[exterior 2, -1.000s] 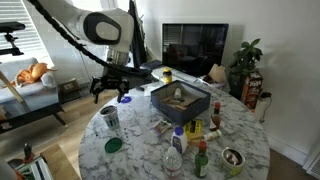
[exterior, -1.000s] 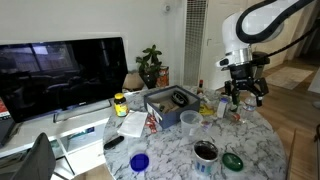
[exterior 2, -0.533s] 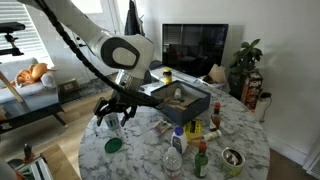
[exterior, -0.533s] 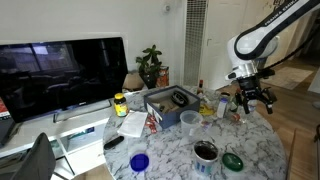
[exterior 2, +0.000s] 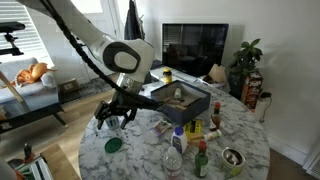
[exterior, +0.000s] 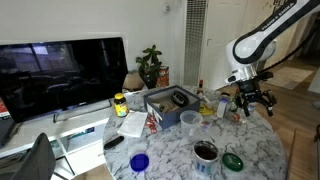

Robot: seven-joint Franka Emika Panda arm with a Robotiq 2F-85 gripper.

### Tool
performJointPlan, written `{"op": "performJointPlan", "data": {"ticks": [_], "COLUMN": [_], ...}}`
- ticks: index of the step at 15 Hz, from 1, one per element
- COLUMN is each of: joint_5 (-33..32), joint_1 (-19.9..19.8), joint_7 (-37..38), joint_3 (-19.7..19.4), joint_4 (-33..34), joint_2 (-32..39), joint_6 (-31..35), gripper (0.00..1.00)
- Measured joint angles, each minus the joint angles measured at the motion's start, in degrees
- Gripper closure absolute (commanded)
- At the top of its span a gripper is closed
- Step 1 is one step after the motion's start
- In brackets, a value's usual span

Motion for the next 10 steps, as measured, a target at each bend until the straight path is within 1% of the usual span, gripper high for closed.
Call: {"op": "performJointPlan", "data": {"ticks": [5, 10], "joint_5": [-1.8, -2.5], "joint_1": [-0.6, -2.7], "joint_7": [-6.9, -10.4], "joint_3": [0.0, 0.0], "joint_4": [-2.4, -4.1], "joint_2": [6.2, 11.4], "joint_6": [10.9, 19.4], "gripper": [0.0, 0.0]}}
